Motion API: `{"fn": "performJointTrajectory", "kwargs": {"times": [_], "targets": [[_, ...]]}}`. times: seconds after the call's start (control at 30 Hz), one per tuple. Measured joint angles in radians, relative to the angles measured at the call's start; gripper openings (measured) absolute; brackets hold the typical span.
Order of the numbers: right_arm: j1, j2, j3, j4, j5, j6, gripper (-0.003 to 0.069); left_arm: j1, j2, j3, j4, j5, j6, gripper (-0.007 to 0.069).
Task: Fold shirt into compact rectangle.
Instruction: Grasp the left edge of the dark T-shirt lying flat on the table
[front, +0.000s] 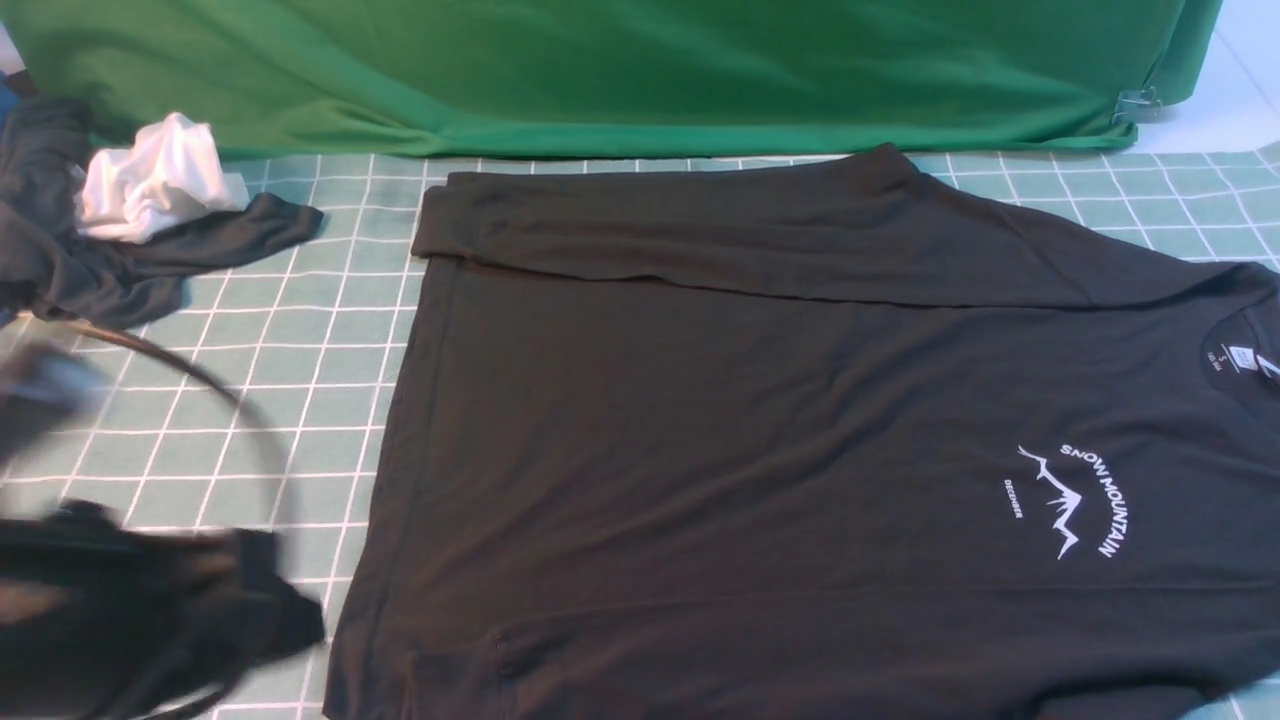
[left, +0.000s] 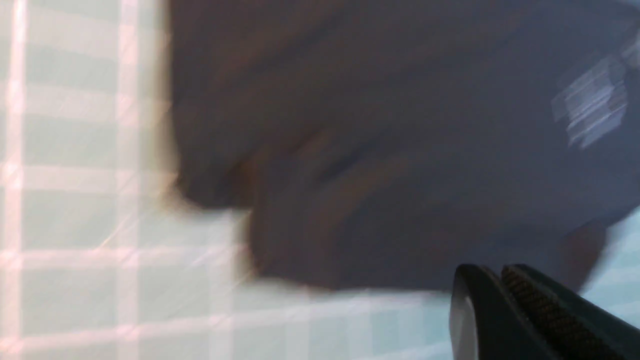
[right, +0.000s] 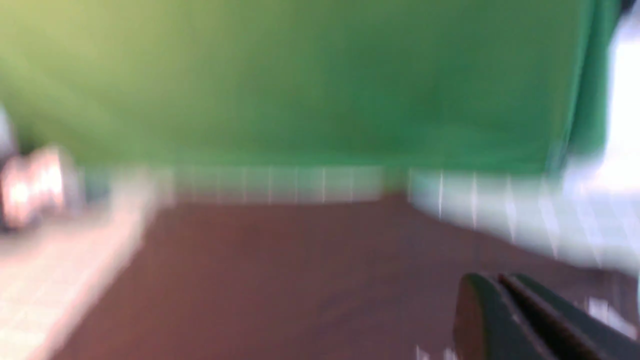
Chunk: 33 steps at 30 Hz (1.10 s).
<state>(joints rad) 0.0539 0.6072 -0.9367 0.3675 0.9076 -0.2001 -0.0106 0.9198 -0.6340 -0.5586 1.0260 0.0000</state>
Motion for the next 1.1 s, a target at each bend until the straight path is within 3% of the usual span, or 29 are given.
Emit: {"fn": "performJointTrajectory", "kwargs": {"times": [0.17, 0.3, 0.47, 0.67, 0.9, 1.1], "targets": [[0.000, 0.115, 0.021, -0.002, 0.110, -0.062, 0.0036, -0.081, 0.233, 0.036, 0.017, -0.099, 0.044, 0.0037], [0.000, 0.149, 0.051, -0.003, 0.112, -0.072, 0.0045, -0.217, 0.335, 0.038, 0.078, -0.253, -0.036, 0.0090], [0.000, 0.150, 0.054, -0.005, 0.091, -0.074, 0.0059, -0.303, 0.445, 0.038, 0.262, -0.385, -0.225, 0.0237], [0.000, 0.150, 0.054, -0.005, 0.073, -0.074, 0.0069, -0.309, 0.567, 0.038, 0.275, -0.499, -0.215, 0.0373], [0.000, 0.150, 0.054, -0.005, 0.070, -0.074, 0.0078, -0.309, 0.589, 0.019, 0.205, -0.513, -0.138, 0.0378], [0.000, 0.150, 0.054, -0.005, 0.069, -0.075, 0.0087, -0.310, 0.587, -0.076, 0.236, -0.405, -0.128, 0.0351]]}}
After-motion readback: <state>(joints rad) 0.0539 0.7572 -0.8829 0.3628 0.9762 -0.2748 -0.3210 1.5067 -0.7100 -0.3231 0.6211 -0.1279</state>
